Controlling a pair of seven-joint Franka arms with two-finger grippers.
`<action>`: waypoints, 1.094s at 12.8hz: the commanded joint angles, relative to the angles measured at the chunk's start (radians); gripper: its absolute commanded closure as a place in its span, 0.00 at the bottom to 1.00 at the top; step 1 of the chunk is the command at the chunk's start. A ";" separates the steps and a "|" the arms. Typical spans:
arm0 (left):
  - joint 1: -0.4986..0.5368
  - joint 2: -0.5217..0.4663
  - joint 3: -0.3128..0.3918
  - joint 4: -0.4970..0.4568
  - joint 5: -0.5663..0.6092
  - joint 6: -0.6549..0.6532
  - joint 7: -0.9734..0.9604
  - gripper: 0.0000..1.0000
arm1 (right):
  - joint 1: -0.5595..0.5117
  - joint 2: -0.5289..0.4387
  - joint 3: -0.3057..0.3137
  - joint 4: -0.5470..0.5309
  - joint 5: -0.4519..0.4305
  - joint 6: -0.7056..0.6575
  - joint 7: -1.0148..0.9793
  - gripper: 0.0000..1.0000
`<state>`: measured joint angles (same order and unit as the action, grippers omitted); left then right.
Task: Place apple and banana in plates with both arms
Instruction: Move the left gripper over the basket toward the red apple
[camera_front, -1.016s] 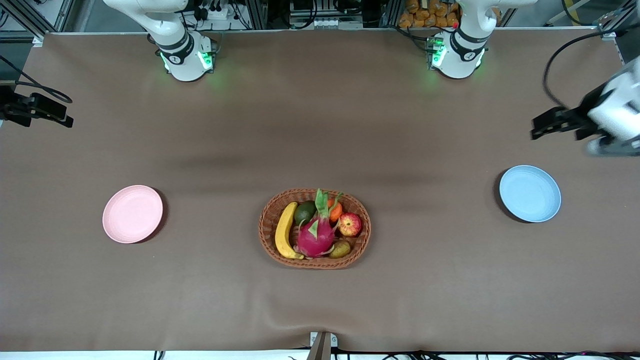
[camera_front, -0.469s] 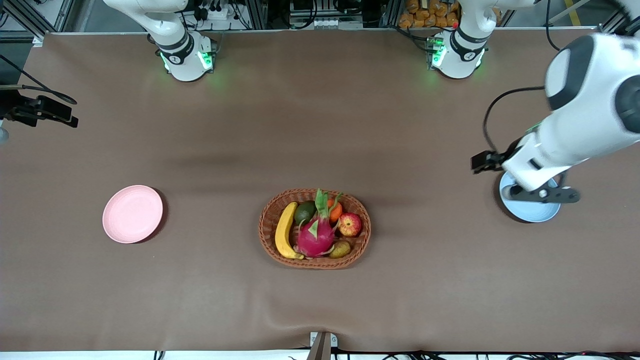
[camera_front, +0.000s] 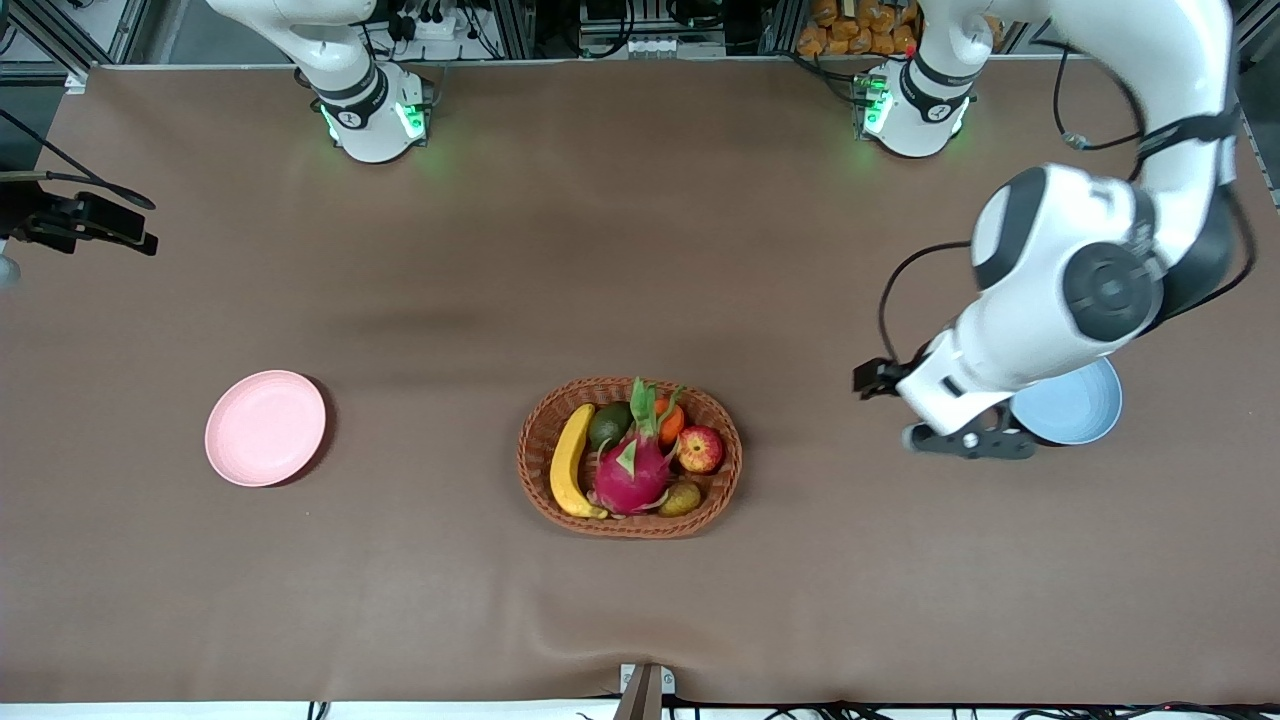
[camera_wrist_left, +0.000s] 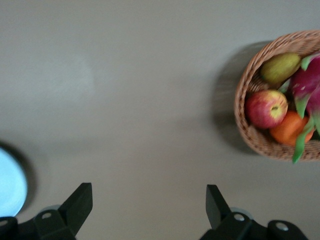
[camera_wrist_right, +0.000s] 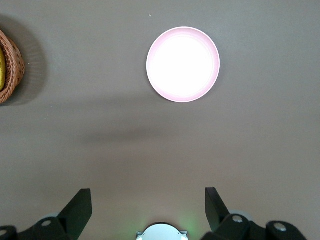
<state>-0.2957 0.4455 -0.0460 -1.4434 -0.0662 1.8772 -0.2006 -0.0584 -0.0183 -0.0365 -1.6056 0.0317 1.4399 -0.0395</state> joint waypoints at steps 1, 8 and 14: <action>-0.077 0.070 0.008 0.034 -0.009 0.094 -0.019 0.00 | -0.015 -0.009 0.010 -0.008 0.004 0.007 0.004 0.00; -0.194 0.185 0.008 0.034 0.088 0.322 0.026 0.00 | -0.009 -0.008 0.010 -0.008 0.004 0.011 0.003 0.00; -0.238 0.258 0.009 0.032 0.117 0.457 0.110 0.00 | 0.017 -0.008 0.015 -0.008 0.010 0.020 0.003 0.00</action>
<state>-0.5121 0.6796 -0.0467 -1.4388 0.0252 2.3006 -0.1002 -0.0548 -0.0183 -0.0273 -1.6081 0.0336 1.4493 -0.0399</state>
